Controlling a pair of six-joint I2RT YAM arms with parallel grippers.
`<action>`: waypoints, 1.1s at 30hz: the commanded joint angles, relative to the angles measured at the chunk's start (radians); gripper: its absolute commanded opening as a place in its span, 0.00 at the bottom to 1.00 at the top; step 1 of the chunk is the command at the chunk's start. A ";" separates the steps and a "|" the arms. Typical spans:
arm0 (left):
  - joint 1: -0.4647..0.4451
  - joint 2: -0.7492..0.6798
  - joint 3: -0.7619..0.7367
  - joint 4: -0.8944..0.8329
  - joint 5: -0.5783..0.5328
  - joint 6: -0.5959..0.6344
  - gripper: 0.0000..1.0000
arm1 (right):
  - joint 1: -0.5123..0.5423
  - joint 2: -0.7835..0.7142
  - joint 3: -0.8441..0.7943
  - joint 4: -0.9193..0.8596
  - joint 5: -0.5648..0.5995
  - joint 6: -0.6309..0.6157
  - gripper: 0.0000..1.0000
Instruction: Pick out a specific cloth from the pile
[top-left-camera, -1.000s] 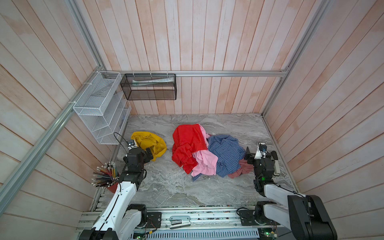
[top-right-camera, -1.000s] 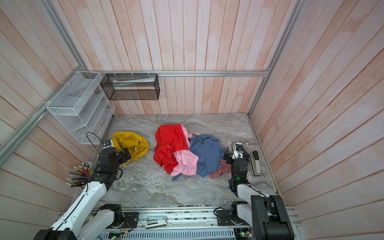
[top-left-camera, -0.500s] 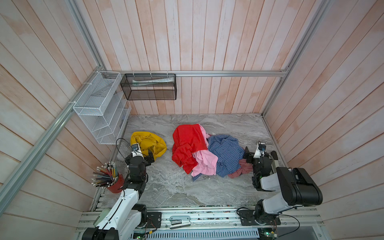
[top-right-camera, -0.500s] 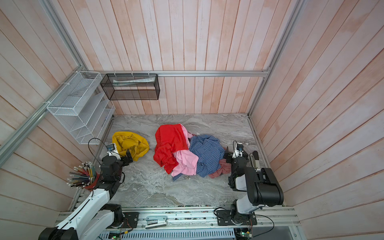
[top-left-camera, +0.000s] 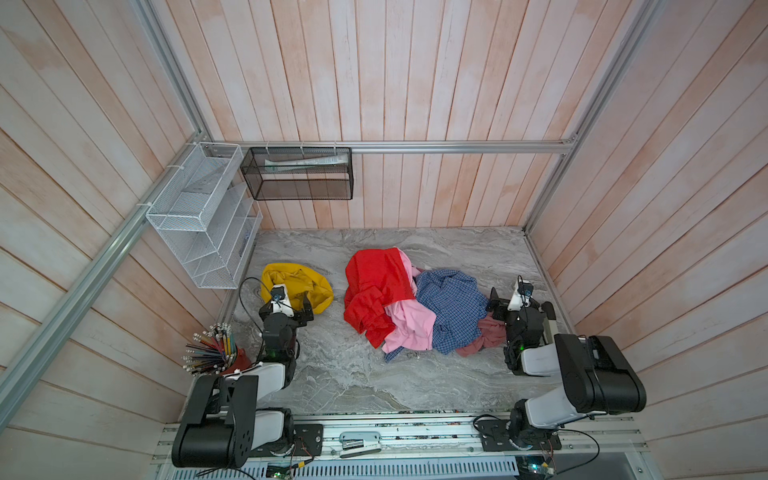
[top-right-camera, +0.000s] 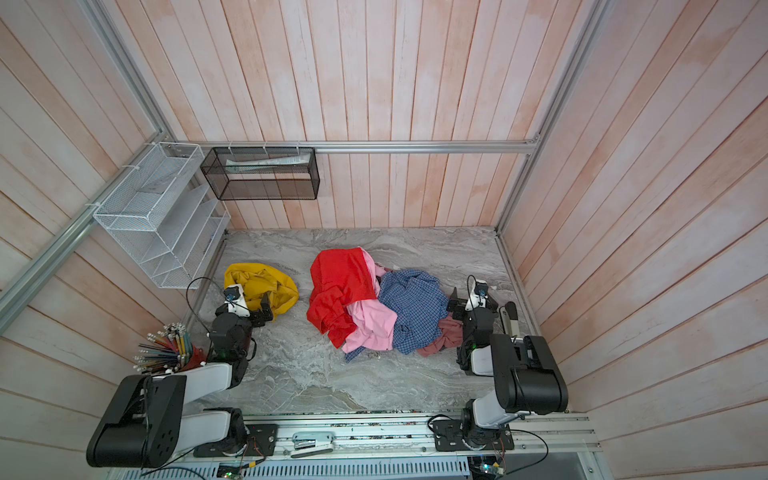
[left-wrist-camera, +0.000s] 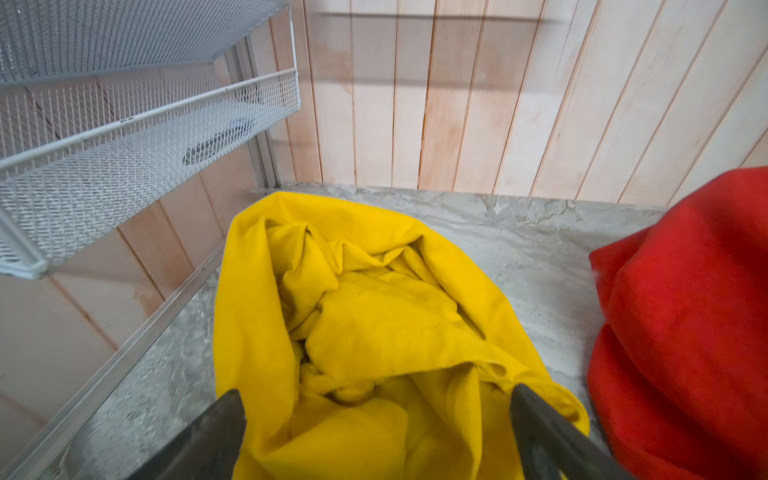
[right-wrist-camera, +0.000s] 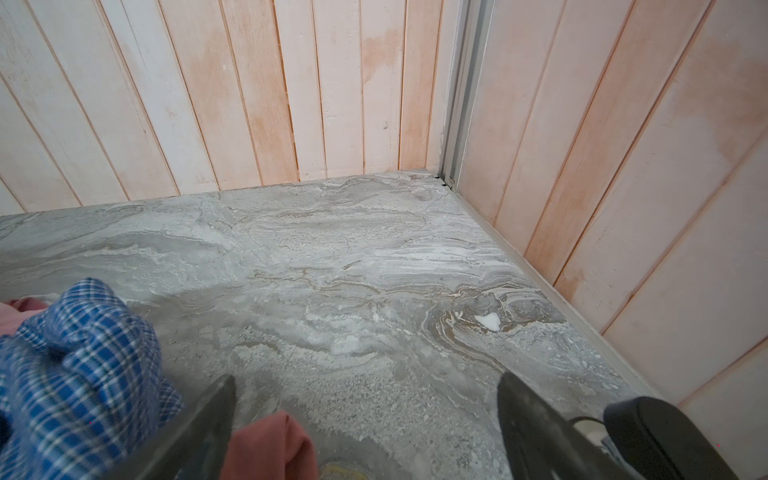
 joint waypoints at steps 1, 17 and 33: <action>0.029 0.092 0.019 0.173 0.081 -0.017 1.00 | -0.004 -0.011 0.010 -0.011 0.015 0.004 0.98; 0.008 0.210 0.073 0.182 0.011 -0.011 1.00 | -0.003 -0.011 0.014 -0.013 0.011 0.000 0.98; 0.006 0.210 0.075 0.179 0.010 -0.011 1.00 | -0.003 -0.012 0.012 -0.014 0.011 -0.001 0.98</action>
